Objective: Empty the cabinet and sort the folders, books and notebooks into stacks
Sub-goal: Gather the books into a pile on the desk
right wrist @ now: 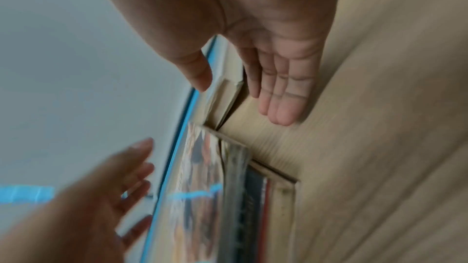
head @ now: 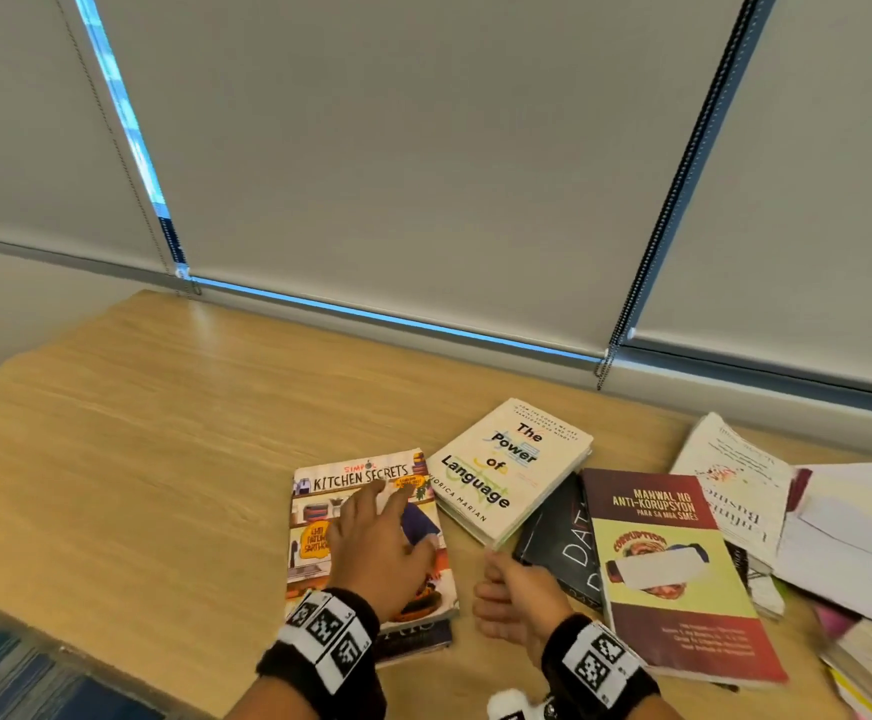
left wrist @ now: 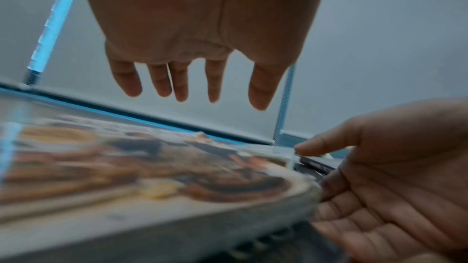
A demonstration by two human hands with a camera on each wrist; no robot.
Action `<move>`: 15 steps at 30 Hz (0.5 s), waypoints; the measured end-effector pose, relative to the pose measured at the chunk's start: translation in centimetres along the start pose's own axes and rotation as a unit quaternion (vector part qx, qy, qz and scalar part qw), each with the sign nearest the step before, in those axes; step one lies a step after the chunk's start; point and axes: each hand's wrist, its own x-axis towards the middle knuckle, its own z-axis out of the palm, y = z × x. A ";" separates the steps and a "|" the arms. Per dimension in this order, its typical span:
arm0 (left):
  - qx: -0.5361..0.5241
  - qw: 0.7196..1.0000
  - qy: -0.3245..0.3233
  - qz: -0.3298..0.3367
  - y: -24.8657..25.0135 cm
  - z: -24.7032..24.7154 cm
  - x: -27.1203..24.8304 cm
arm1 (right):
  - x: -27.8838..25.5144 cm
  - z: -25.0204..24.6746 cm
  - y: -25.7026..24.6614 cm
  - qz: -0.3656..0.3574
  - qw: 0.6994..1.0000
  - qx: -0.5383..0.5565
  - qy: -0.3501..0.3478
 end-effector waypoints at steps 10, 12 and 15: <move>0.056 0.990 -0.127 -0.002 0.1 4.5 -1.0 | 3.0 1.4 -2.9 0.027 0.984 0.177 -0.005; 0.044 0.991 -0.128 -0.003 0.1 4.3 -1.0 | 3.2 1.7 -3.5 0.004 0.989 0.147 0.021; 0.029 0.991 -0.132 -0.004 0.1 4.1 -1.0 | 2.8 0.8 -5.0 -0.046 0.991 0.110 0.057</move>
